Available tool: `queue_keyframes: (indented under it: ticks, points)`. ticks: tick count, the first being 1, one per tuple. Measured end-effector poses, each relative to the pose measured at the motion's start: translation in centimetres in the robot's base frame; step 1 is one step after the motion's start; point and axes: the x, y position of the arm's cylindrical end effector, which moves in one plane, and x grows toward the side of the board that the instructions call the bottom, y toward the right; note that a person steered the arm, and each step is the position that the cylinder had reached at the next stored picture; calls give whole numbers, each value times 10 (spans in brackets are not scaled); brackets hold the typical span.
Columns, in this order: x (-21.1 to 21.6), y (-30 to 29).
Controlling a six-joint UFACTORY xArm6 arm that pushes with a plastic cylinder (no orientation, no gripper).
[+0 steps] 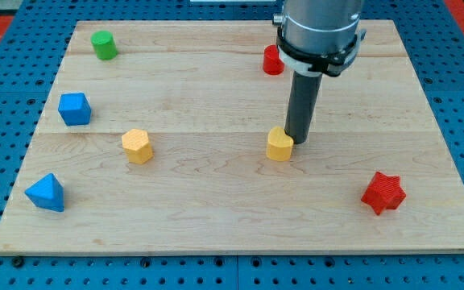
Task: Slide the blue cube towards yellow hexagon
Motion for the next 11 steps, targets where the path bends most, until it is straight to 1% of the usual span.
queue_keyframes:
  ticks: [1,2,4,5,6,7,8,9,10,11]
  points:
    - [-31,-11]
    - [-56,-101]
    - [-119,-327]
    - [-131,-395]
    - [-87,-394]
    - [-33,-394]
    - [-59,-368]
    - [-73,-320]
    - [-70,-310]
    - [-39,-326]
